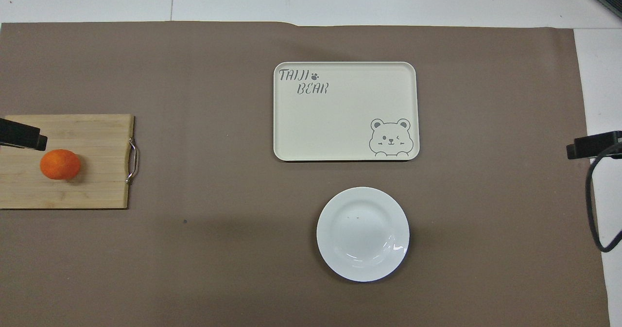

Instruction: Place orange and plate with both arms

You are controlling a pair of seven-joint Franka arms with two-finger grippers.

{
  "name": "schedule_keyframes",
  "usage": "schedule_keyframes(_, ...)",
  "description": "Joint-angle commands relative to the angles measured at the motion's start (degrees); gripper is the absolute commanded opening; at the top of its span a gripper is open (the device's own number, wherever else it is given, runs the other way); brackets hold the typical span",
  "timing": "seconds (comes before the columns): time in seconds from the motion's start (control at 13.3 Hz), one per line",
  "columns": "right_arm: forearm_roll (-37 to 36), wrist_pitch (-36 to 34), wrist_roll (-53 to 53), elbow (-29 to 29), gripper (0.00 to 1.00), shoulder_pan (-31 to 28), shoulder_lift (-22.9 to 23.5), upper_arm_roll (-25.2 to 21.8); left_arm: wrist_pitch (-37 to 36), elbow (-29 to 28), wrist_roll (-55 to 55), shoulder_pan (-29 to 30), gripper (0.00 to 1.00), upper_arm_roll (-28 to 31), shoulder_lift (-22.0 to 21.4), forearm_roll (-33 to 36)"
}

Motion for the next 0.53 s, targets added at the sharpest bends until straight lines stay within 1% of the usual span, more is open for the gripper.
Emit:
schedule_keyframes(0.0,1.01,0.4,-1.19,-0.54,1.0,-0.5,-0.24,0.08,-0.42,-1.19,-0.75,0.34,1.0,-0.16,-1.28,-0.44)
schedule_keyframes(0.45,1.01,0.4,-1.19,-0.54,1.0,-0.5,-0.24,0.08,-1.65,-1.28,-0.4,0.61,1.0,-0.07,-1.37,-0.44)
